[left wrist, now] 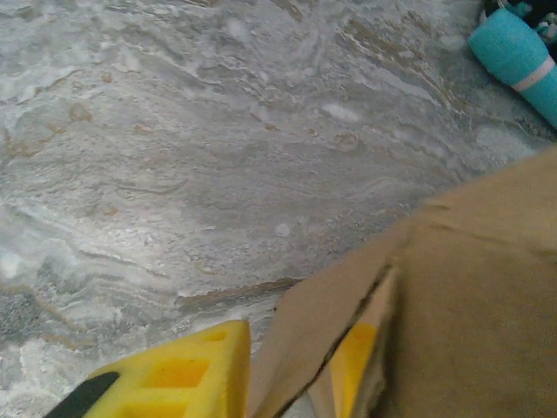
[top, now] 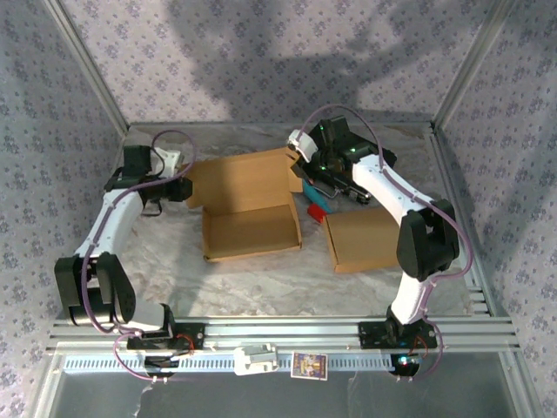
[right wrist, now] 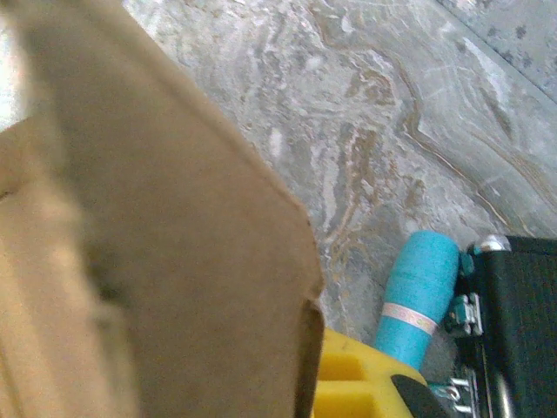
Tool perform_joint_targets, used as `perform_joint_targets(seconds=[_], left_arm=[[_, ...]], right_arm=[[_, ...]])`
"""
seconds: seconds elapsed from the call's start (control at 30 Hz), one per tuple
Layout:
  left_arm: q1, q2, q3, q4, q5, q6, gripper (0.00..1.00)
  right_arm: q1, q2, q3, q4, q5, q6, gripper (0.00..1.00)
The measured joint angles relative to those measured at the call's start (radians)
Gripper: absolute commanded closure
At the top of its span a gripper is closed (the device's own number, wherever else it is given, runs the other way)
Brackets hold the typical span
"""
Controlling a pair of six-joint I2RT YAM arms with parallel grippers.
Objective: Fold the paper box
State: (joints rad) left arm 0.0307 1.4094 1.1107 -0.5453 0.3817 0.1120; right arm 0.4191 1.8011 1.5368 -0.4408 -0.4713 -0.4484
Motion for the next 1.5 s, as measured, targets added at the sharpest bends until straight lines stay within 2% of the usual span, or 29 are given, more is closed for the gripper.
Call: perform_joint_targets(seconds=[0.13,0.23,0.37,0.63,0.83,1.13,1.5], left_arm=[[-0.006,0.0,0.002,-0.001,-0.004,-0.016,0.91],[-0.015,0.0,0.005,0.002,-0.009,-0.039,0.95],[-0.045,0.0,0.022,0.004,-0.074,-0.089,1.0],[-0.094,0.001,0.059,0.034,-0.257,-0.278,1.0],[-0.093,0.014,0.059,0.149,-0.335,-0.348,1.0],[-0.056,0.078,-0.047,0.409,-0.277,-0.395,1.0],[-0.027,0.085,-0.212,0.695,-0.159,-0.438,1.0]], right_arm=[[0.001,0.004,0.003,0.003,0.013,0.025,1.0],[0.007,0.014,0.008,0.02,0.02,0.069,1.0],[0.029,0.039,0.029,0.05,0.075,0.157,1.0],[0.124,0.132,0.103,0.165,0.322,0.474,1.0],[0.181,0.169,0.102,0.327,0.461,0.619,1.0],[0.193,0.264,0.082,0.537,0.554,0.716,1.0],[0.193,0.296,0.026,0.695,0.593,0.76,1.0]])
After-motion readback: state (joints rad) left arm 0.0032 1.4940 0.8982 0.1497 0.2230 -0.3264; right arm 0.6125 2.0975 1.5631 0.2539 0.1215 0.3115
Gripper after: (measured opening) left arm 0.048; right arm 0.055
